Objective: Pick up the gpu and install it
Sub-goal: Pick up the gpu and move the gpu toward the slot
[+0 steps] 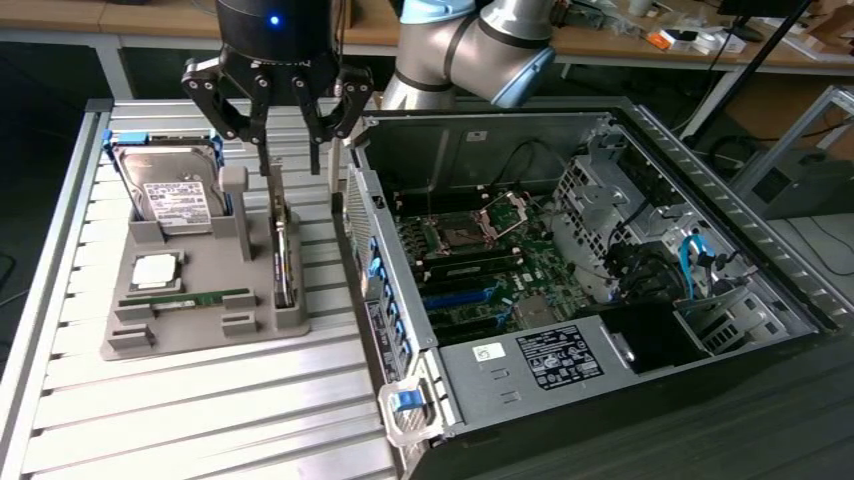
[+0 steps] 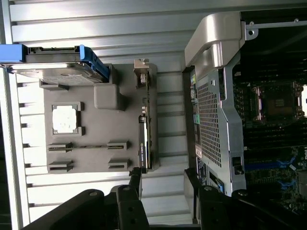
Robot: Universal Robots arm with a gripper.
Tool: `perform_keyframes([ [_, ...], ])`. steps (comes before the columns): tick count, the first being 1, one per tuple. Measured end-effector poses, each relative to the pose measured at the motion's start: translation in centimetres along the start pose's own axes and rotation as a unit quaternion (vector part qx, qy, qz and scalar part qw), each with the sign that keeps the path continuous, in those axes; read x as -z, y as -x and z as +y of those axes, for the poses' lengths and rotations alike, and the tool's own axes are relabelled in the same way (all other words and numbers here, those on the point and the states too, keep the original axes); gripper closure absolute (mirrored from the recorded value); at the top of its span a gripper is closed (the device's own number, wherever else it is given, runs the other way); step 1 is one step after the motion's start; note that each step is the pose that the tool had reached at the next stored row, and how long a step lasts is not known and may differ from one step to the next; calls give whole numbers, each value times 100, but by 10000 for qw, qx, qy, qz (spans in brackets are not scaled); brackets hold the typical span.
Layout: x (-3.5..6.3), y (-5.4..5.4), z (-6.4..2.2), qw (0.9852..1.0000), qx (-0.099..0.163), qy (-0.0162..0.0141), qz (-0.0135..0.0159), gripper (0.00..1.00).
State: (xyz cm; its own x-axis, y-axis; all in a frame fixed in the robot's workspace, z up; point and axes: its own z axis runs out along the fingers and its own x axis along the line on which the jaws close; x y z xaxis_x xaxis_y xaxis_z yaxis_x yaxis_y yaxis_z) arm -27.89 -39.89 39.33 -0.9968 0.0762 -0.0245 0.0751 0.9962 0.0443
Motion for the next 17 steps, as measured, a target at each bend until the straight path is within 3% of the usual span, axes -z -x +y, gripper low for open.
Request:
perform_keyframes([
  [17,-48,-108,-10,10000,0,0,0,52],
])
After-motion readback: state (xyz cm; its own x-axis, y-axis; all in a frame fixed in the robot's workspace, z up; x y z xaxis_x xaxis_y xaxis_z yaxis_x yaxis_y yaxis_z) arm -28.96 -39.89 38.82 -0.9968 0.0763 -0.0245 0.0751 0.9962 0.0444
